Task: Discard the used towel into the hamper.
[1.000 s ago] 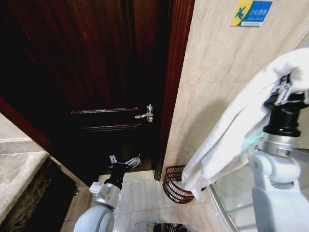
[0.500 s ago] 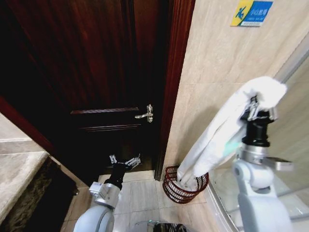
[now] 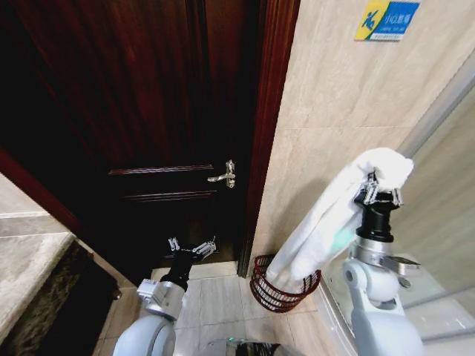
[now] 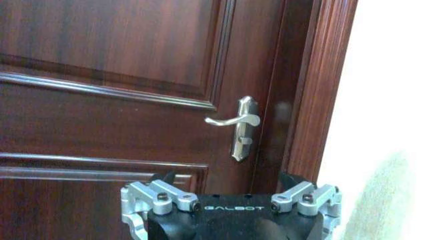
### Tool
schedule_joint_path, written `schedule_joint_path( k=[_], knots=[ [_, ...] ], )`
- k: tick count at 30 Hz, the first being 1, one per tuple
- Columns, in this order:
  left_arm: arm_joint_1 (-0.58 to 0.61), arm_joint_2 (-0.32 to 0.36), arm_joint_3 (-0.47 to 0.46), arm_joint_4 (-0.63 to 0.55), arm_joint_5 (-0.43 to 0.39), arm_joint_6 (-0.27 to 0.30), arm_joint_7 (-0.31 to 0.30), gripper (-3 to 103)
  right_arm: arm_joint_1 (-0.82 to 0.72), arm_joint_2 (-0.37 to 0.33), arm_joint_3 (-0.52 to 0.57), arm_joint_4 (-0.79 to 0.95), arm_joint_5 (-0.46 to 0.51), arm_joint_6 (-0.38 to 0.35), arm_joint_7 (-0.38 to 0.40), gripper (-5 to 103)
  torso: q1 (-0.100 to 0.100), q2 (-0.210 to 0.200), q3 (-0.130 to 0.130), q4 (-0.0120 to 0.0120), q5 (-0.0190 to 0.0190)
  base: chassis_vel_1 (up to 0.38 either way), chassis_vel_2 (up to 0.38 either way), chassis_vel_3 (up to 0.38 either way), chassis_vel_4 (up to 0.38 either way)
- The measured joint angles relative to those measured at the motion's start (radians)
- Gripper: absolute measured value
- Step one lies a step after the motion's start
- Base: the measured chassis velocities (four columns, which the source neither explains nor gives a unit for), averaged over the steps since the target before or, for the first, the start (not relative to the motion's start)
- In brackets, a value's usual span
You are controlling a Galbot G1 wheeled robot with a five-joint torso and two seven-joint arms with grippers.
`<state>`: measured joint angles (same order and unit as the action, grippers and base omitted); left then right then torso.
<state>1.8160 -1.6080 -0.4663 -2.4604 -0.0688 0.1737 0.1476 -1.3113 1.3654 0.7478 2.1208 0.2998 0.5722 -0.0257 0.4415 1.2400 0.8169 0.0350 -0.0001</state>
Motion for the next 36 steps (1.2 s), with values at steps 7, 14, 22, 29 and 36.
schedule_joint_path(
  k=[7,14,22,29,36],
  knots=[
    [0.000,0.000,0.000,0.000,0.000,0.000,0.000,100,-0.015,0.017,0.001,-0.026,-0.007,0.020,-0.004,12,0.000,0.000,0.000,0.0000,0.0002,0.000,0.000,0.000,0.000],
    [0.000,0.000,0.000,0.000,0.000,0.000,0.000,100,-0.027,0.036,-0.002,-0.057,-0.038,0.036,0.005,12,0.000,0.000,0.000,0.0001,0.0000,0.000,0.000,0.000,0.000],
    [0.000,0.000,0.000,0.000,0.000,0.000,0.000,100,-0.039,0.066,-0.013,-0.093,-0.072,0.056,0.023,12,0.000,0.000,0.000,0.0000,0.0001,0.000,0.000,0.000,0.000],
    [0.000,0.000,0.000,0.000,0.000,0.000,0.000,100,-0.034,0.069,-0.028,-0.106,-0.080,0.064,0.009,12,0.000,0.000,0.000,-0.0001,0.0001,0.000,0.000,0.000,0.000],
    [0.000,0.000,0.000,0.000,0.000,0.000,0.000,100,-0.011,0.050,-0.054,-0.126,-0.075,0.064,0.000,12,0.000,0.000,0.000,0.0001,0.0002,0.000,0.000,0.000,0.000]
  ],
)
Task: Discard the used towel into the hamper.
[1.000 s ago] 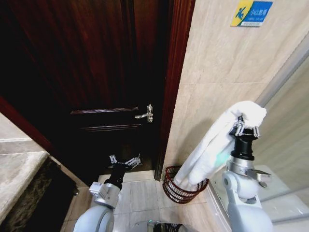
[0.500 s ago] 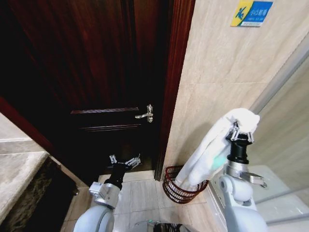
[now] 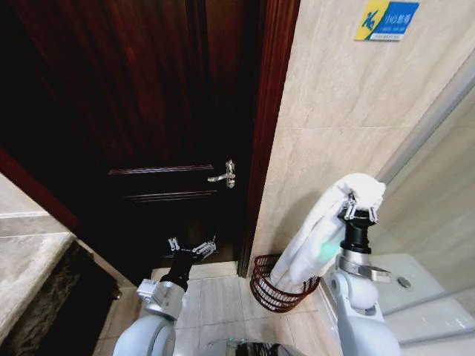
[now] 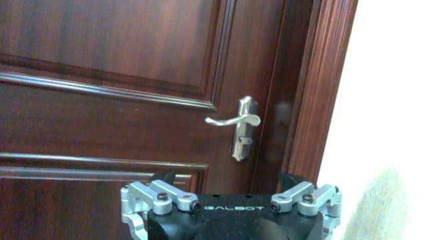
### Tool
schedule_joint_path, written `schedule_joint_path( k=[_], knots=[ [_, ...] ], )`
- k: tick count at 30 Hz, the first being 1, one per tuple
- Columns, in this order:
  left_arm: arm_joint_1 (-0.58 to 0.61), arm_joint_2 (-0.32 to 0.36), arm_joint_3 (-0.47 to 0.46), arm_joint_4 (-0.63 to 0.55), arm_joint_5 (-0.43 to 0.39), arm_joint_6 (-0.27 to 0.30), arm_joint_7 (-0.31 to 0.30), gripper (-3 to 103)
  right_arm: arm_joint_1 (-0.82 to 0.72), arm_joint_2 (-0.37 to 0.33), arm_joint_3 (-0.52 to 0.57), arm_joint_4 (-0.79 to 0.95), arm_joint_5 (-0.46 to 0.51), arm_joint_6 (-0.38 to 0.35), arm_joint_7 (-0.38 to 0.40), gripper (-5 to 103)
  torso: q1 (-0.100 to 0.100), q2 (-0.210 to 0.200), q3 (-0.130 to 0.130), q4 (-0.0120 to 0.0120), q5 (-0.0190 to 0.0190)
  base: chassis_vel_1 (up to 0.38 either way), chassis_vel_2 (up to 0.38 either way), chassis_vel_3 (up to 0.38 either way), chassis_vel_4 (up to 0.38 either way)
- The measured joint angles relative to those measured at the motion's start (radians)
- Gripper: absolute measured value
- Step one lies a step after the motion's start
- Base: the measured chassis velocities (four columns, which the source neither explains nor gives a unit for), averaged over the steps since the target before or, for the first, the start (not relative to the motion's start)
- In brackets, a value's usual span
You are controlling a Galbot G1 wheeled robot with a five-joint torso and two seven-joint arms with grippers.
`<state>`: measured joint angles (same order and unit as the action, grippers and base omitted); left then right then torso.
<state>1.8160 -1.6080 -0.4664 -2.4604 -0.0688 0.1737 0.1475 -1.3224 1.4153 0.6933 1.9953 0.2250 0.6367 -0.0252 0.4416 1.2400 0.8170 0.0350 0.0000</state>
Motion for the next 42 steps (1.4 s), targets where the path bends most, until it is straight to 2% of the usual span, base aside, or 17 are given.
schedule_joint_path(
  k=[7,17,29,42],
  knots=[
    [0.000,0.000,0.000,0.000,0.000,0.000,0.000,100,-0.004,-0.004,-0.015,-0.039,0.028,0.007,-0.032,12,0.000,0.000,0.000,-0.0001,0.0001,0.000,0.000,0.000,0.000],
    [0.000,0.000,0.000,0.000,0.000,0.000,0.000,100,0.013,-0.023,-0.019,-0.108,0.042,0.007,-0.037,12,0.000,0.000,0.000,-0.0001,0.0000,0.000,0.000,0.000,0.000],
    [0.000,0.000,0.000,0.000,0.000,0.000,0.000,100,0.057,-0.002,-0.040,-0.136,0.038,0.016,-0.038,12,0.000,0.000,0.000,0.0000,-0.0002,0.000,0.000,0.000,0.000],
    [0.000,0.000,0.000,0.000,0.000,0.000,0.000,100,0.055,0.043,-0.020,-0.190,0.059,0.016,-0.094,12,0.000,0.000,0.000,-0.0001,-0.0001,0.000,0.000,0.000,0.000]
  ],
)
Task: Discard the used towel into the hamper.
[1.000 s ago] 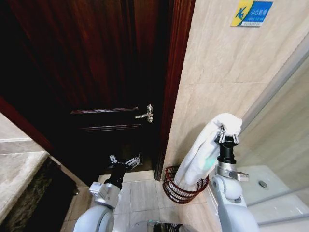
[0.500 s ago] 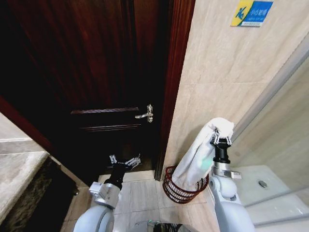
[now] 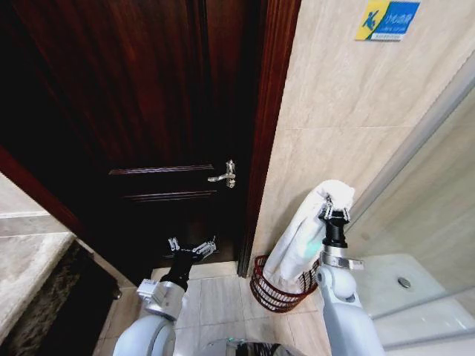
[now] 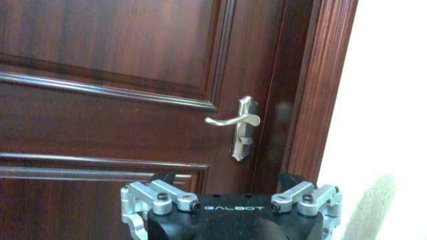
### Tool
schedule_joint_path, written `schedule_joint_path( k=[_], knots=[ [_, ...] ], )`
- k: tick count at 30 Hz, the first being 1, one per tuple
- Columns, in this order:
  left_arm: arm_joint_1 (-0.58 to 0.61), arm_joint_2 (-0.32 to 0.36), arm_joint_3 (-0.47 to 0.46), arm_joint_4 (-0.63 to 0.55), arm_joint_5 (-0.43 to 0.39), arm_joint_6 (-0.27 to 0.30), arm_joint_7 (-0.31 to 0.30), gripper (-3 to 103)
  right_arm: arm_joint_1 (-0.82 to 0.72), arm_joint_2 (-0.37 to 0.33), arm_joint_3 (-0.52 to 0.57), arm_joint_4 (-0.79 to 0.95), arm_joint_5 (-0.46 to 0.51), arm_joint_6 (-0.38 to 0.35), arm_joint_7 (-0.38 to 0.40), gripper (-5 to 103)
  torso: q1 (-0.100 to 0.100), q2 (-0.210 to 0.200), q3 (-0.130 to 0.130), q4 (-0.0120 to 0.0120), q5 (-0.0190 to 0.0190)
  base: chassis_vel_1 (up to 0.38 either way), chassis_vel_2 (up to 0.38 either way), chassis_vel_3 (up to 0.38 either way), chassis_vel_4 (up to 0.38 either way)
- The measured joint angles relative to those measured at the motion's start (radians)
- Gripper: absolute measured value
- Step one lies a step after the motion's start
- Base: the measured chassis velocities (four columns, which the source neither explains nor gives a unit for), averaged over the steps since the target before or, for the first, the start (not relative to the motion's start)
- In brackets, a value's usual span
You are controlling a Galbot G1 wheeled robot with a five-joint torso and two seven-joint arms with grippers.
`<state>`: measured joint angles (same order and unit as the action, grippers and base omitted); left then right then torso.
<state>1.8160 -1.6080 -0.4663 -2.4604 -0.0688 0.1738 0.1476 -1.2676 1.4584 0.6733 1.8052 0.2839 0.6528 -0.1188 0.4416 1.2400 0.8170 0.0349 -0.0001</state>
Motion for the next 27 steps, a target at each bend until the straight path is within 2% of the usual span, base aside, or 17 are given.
schedule_joint_path(
  k=[8,11,16,18,23,27],
  knots=[
    [0.000,0.000,0.000,0.000,0.000,0.000,0.000,100,-0.036,0.019,0.044,-0.070,0.033,0.033,-0.081,12,0.000,0.000,0.000,0.0000,0.0001,0.000,0.000,0.000,0.000],
    [0.000,0.000,0.000,0.000,0.000,0.000,0.000,100,-0.046,0.028,0.050,-0.108,0.060,0.081,-0.093,12,0.000,0.000,0.000,0.0000,0.0001,0.000,0.000,0.000,0.000],
    [0.000,0.000,0.000,0.000,0.000,0.000,0.000,100,-0.046,0.039,0.042,-0.126,0.064,0.109,-0.123,12,0.000,0.000,0.000,0.0000,0.0001,0.000,0.000,0.000,0.000],
    [0.000,0.000,0.000,0.000,0.000,0.000,0.000,100,-0.046,0.049,0.033,-0.132,0.072,0.129,-0.160,12,0.000,0.000,0.000,0.0001,0.0000,0.000,0.000,0.000,0.000],
    [0.000,0.000,0.000,0.000,0.000,0.000,0.000,100,-0.045,0.075,0.025,-0.143,0.052,0.170,-0.189,12,0.000,0.000,0.000,0.0001,-0.0001,0.000,0.000,0.000,0.000],
    [0.000,0.000,0.000,0.000,0.000,0.000,0.000,100,-0.055,0.082,0.029,-0.160,0.027,0.173,-0.187,12,0.000,0.000,0.000,0.0002,0.0002,0.000,0.000,0.000,0.000]
  ],
)
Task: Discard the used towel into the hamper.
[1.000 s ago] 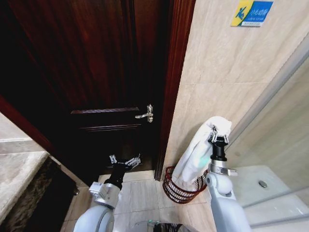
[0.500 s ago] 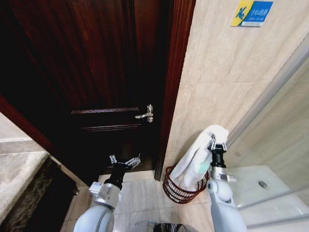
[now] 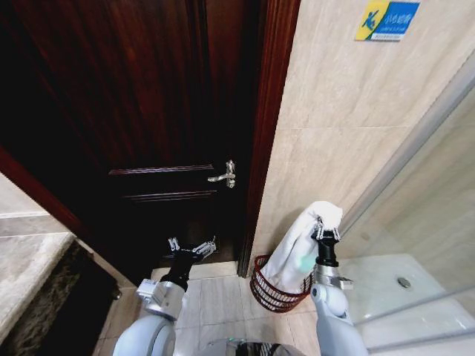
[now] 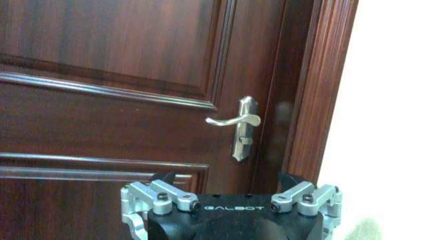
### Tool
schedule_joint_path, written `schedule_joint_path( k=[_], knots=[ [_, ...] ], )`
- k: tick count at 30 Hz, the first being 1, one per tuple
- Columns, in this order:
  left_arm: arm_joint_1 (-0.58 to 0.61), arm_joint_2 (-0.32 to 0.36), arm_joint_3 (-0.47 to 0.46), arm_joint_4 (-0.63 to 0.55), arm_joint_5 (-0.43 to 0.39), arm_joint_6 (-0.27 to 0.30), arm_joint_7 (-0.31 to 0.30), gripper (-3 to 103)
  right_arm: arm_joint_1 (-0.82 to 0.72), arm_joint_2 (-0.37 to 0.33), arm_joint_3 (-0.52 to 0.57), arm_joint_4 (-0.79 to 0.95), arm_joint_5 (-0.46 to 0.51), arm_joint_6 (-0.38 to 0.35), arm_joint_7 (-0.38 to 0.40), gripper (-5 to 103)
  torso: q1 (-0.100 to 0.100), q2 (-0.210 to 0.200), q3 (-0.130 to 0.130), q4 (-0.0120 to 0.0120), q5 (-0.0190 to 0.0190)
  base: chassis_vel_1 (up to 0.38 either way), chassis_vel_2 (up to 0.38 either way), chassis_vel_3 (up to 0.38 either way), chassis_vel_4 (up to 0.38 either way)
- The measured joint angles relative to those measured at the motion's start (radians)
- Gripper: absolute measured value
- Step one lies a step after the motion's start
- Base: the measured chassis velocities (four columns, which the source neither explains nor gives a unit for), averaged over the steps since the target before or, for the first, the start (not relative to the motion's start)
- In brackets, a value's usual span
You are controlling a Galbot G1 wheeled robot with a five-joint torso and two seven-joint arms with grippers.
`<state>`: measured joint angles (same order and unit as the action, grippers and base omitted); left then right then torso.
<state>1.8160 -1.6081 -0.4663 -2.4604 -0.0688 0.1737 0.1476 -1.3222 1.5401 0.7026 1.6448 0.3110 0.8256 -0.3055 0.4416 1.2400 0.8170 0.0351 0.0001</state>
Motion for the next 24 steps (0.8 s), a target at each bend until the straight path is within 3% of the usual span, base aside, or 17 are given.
schedule_joint_path(
  k=[6,13,24],
  knots=[
    [0.000,0.000,0.000,0.000,0.000,0.000,0.000,100,-0.012,-0.007,0.026,-0.034,-0.004,0.000,0.019,12,0.000,0.000,0.000,-0.0002,-0.0001,0.000,0.000,0.000,0.000],
    [0.000,0.000,0.000,0.000,0.000,0.000,0.000,100,0.018,-0.016,0.031,-0.077,0.091,0.000,-0.020,12,0.000,0.000,0.000,-0.0001,-0.0003,0.000,0.000,0.000,0.000],
    [0.000,0.000,0.000,0.000,0.000,0.000,0.000,100,0.056,-0.008,0.012,-0.152,0.074,-0.001,-0.010,12,0.000,0.000,0.000,0.0000,-0.0003,0.000,0.000,0.000,0.000]
  ],
)
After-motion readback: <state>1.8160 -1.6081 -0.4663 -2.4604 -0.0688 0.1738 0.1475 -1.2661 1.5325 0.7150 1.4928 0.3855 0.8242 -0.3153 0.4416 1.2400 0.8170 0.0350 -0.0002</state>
